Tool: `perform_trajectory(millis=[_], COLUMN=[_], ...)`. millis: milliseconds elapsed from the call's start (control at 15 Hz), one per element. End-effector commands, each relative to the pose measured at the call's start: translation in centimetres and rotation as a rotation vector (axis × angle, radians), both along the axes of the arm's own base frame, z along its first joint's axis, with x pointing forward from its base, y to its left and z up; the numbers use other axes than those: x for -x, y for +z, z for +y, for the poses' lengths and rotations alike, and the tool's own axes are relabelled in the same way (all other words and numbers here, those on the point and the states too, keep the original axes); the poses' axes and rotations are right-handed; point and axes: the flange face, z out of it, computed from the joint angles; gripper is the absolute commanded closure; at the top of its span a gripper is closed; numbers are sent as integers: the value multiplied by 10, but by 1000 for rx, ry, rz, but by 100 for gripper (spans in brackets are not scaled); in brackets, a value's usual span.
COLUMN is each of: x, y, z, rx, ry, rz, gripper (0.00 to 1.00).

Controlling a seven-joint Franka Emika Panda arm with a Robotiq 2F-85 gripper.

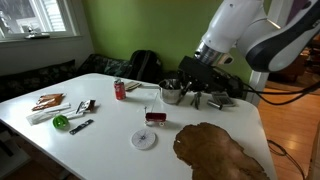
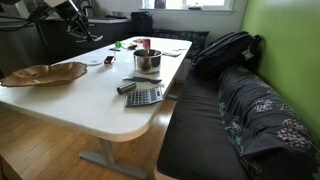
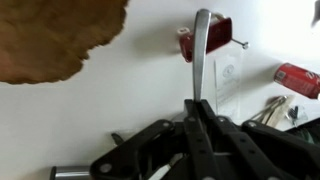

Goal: Move the spoon to the red object

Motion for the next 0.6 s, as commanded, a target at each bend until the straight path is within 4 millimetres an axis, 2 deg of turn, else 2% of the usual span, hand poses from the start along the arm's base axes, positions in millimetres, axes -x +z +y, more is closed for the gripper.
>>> perform_trajectory(millis=[0, 133, 267, 400, 533], x=[-62, -91, -109, -113, -104], y=[0, -8, -24, -44, -63], z=[-4, -4, 1, 11, 33], rx=[-60, -93, -126, -163, -176], ry=[-153, -256, -366, -476, -499], rz=[-96, -135, -158, -161, -148], gripper=[98, 98, 98, 98, 98])
